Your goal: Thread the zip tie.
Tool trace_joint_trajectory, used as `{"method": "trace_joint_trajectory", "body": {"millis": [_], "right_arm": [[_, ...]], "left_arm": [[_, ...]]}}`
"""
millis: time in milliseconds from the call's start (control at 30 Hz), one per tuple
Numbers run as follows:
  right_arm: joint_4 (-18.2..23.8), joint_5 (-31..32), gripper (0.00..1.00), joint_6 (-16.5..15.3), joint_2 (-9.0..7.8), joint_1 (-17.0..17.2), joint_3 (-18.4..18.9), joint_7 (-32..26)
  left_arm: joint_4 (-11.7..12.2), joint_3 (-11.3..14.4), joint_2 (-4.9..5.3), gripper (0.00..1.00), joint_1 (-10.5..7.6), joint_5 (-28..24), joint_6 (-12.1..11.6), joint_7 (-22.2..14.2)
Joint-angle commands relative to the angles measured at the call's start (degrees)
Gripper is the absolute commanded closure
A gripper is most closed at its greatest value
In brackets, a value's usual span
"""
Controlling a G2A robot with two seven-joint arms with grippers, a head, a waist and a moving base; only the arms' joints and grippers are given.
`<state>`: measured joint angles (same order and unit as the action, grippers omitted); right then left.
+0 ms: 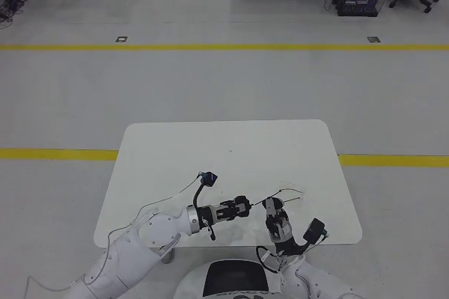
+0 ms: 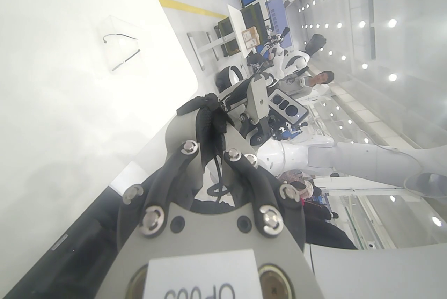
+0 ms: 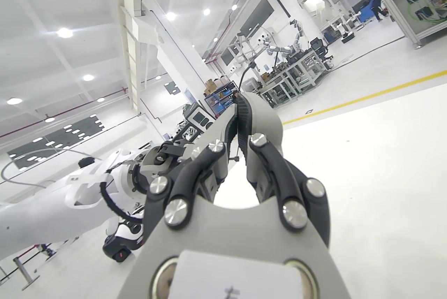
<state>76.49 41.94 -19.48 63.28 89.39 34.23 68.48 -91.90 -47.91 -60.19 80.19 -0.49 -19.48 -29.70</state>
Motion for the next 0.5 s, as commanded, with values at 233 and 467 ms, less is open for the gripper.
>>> {"method": "trace_joint_trajectory", "body": {"millis": [233, 467], "right_arm": [[-0.4, 0.1, 1.0, 0.0, 0.37, -0.1, 0.0, -0.4], [-0.6, 0.0, 1.0, 0.0, 0.58, -0.1, 0.0, 0.0]], "left_arm": [[0.0, 0.0, 0.0, 1.0, 0.0, 0.0, 0.0, 0.0], [0.0, 0.0, 0.0, 1.0, 0.0, 0.0, 0.0, 0.0]]}}
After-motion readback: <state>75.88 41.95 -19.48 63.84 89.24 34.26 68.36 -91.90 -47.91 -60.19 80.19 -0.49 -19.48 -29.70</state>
